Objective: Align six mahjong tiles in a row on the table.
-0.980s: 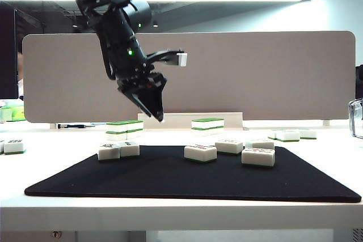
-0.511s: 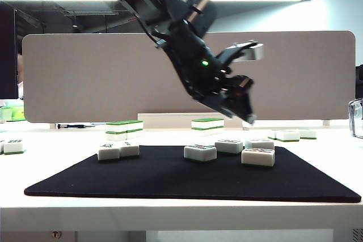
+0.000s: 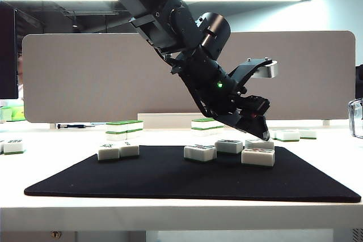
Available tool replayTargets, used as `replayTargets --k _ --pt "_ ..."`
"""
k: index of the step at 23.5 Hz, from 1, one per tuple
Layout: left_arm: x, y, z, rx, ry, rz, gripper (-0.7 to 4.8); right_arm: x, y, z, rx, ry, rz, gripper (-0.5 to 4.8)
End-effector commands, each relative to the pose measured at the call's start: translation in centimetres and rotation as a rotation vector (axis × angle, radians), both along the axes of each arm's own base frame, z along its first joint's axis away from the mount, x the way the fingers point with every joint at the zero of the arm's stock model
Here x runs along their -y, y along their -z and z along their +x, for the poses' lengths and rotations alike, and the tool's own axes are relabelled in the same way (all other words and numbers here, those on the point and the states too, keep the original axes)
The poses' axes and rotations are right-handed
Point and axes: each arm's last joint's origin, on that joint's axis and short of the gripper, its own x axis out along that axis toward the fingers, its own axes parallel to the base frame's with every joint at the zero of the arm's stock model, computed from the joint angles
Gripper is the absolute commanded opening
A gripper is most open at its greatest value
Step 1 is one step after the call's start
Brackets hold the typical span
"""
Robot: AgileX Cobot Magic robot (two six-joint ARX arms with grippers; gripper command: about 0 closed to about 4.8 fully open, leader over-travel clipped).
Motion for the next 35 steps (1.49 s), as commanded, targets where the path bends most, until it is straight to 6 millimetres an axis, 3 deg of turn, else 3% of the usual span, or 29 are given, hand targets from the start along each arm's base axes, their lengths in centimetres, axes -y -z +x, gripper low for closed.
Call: replayTargets --k 1,5,9,11,16,19,21,26,30,35 --pt "0.2 0.8 0.2 -0.028 -0.023 -0.017 3.08 0.0 0.0 -0.3 0.023 -0.001 -0.002 -0.01" --pt "0.3 1.4 0.3 -0.048 -0.034 -0.018 2.95 0.0 0.0 -0.3 0.023 -0.001 -0.002 -0.01" --pt "0.2 1.4 0.3 -0.056 -0.042 -0.022 1.46 0.0 0.0 -0.3 0.023 0.000 -0.002 -0.01" --pt "0.2 1.4 0.3 -0.068 -0.053 -0.029 1.15 0.0 0.0 -0.3 0.023 -0.001 -0.002 -0.01" --pt "0.3 0.7 0.3 -0.079 -0.071 -0.055 1.15 0.0 0.0 -0.3 0.023 0.000 -0.002 -0.01" --pt "0.0 -1.5 0.0 -0.051 -0.070 -0.081 1.15 0.0 0.0 -0.3 0.023 0.000 -0.002 -0.01" --pt "-0.8 -4.2 -0.5 -0.037 -0.076 -0.093 1.15 0.0 0.0 -0.3 0.023 0.000 -0.002 -0.01" --pt "-4.1 -7.9 -1.5 -0.065 -0.126 0.024 1.15 0.0 0.0 -0.3 0.023 0.000 -0.002 -0.01" --pt "-6.0 -8.8 -2.2 -0.020 -0.120 0.209 1.15 0.0 0.0 -0.2 0.023 0.001 -0.003 -0.01" --pt "-8.5 -9.5 -2.3 -0.076 -0.143 0.284 1.15 0.0 0.0 -0.2 0.024 0.002 -0.004 -0.01"
